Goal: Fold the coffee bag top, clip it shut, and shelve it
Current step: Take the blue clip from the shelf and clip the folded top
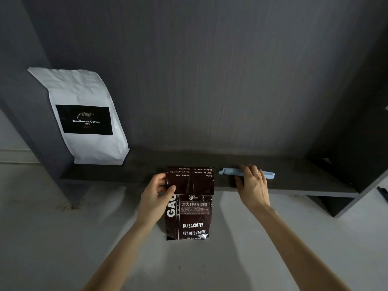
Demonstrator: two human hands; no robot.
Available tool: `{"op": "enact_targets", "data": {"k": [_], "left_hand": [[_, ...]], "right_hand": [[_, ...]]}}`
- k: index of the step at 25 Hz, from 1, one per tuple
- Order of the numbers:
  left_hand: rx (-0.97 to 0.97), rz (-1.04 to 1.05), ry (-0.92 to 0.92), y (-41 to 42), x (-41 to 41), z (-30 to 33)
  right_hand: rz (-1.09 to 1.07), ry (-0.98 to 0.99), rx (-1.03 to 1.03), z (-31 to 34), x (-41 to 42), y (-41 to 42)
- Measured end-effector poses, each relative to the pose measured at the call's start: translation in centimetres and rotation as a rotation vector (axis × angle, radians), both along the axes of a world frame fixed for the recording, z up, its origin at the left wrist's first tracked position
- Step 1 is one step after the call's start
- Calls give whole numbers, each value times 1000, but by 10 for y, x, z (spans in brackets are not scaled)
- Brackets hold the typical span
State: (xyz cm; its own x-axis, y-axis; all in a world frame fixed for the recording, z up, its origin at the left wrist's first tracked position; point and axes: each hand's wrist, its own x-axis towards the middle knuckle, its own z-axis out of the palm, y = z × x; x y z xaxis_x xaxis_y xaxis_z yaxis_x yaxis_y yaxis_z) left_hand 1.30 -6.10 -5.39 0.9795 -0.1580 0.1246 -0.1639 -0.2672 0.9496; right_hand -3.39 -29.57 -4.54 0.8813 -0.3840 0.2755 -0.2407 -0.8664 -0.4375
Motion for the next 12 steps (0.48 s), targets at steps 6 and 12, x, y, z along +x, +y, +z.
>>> {"op": "enact_targets", "data": {"k": [6, 12], "left_hand": [[44, -8, 3, -1, -2, 4], [50, -24, 4, 3, -3, 8]], "right_hand": [[57, -93, 22, 7, -7, 7], [105, -301, 159, 34, -13, 28]]}}
